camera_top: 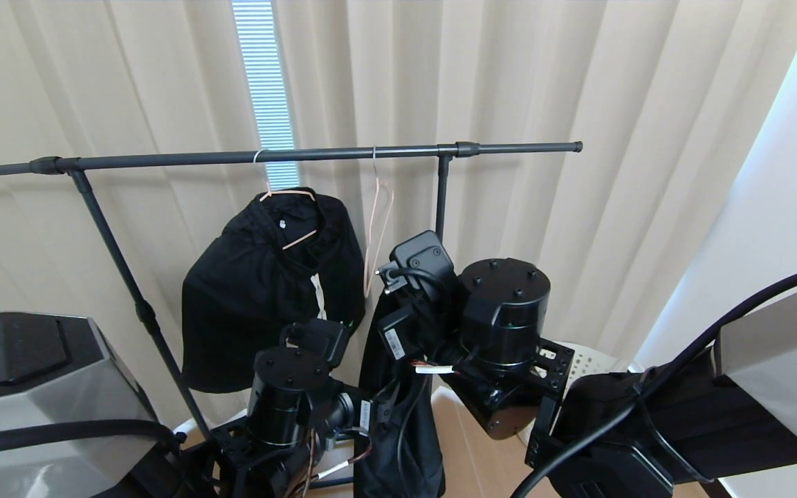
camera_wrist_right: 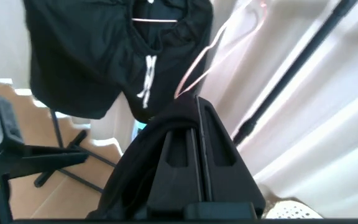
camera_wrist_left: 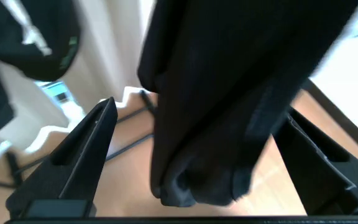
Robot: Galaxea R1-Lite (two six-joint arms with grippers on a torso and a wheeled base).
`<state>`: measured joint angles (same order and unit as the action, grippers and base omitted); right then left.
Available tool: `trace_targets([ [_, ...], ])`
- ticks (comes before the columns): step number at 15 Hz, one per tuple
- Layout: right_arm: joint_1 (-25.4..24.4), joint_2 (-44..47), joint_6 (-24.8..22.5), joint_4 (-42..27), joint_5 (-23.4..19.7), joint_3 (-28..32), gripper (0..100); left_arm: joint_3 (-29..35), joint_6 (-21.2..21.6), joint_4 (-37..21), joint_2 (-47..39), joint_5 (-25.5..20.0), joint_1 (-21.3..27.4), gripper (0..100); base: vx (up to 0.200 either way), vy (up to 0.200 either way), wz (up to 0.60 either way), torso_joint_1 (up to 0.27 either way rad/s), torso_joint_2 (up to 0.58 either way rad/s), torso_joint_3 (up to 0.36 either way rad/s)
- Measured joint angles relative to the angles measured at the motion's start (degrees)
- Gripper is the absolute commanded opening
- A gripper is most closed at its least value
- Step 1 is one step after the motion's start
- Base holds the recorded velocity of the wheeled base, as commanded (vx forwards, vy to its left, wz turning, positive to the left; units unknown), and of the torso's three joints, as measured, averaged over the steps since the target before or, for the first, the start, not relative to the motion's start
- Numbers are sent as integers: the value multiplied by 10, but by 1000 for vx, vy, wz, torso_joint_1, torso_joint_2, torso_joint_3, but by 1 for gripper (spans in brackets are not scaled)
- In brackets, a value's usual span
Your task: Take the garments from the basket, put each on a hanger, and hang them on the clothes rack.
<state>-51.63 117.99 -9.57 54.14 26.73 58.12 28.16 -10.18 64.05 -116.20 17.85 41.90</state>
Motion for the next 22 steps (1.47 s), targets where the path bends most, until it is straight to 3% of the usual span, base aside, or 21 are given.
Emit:
trace_targets([
  [4, 8, -5, 2, 1, 4, 4, 0, 5, 10, 1, -13, 28, -3, 100, 0, 0, 0, 0, 0, 0],
  [11, 21, -9, 9, 0, 10, 17, 0, 2, 10, 17, -64, 36, 18, 100, 0, 0, 0, 0, 0, 0],
  [12, 28, -9, 11, 1, 10, 18, 0, 1, 10, 18, -69, 36, 20, 0, 0, 0, 0, 0, 0, 0],
  [15, 41, -11, 20, 0, 11, 15, 0, 2, 10, 22, -76, 36, 19, 0, 0, 0, 0, 0, 0, 0],
  [18, 43, -13, 20, -1, 10, 12, 0, -13, 17, 113, -76, 31, 18, 0, 0, 0, 0, 0, 0, 0],
  [22, 43, -14, 20, -2, 10, 12, 0, -25, 30, 133, -74, 25, 8, 0, 0, 0, 0, 0, 0, 0],
])
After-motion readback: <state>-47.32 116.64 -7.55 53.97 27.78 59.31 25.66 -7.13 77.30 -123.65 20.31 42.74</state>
